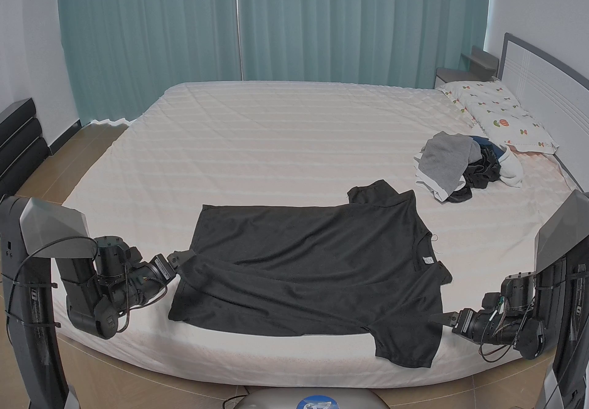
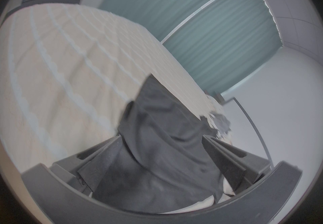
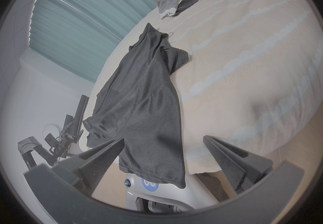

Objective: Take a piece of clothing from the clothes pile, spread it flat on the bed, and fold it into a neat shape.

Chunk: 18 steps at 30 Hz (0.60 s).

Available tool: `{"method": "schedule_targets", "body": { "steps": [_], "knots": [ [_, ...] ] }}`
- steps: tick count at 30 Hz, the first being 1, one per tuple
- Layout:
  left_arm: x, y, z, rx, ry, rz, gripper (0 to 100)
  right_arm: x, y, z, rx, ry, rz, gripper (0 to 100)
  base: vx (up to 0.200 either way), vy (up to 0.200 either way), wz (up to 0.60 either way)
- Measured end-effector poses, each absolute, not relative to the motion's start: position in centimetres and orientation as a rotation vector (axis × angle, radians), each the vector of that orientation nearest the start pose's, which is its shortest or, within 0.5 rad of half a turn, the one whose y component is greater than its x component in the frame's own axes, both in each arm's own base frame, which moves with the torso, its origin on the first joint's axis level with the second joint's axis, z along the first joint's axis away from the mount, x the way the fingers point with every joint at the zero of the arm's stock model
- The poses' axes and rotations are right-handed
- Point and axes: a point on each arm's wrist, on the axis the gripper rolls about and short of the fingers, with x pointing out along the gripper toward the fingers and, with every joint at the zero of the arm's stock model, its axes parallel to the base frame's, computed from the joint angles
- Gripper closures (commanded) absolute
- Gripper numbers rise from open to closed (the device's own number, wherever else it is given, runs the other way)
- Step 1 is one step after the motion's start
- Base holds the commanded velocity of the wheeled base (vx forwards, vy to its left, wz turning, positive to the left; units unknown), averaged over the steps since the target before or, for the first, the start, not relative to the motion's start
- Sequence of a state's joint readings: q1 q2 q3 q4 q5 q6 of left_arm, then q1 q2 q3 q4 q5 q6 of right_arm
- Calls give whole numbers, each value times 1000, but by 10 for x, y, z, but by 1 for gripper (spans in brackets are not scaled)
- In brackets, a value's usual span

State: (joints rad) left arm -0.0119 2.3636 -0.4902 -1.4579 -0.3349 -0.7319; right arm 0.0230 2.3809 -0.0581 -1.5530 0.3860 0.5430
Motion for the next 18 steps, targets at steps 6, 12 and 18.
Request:
{"method": "schedule_targets", "body": {
  "steps": [6, 12, 18],
  "knots": [
    [298, -8, -14, -675, 607, -340, 0, 225, 14, -42, 649, 855, 174, 0, 0, 0, 0],
    [285, -7, -25, -544, 679, -345, 0, 225, 14, -43, 648, 856, 175, 0, 0, 0, 0],
    [280, -7, -34, -467, 709, -326, 0, 225, 14, -43, 648, 859, 175, 0, 0, 0, 0]
  ]
}}
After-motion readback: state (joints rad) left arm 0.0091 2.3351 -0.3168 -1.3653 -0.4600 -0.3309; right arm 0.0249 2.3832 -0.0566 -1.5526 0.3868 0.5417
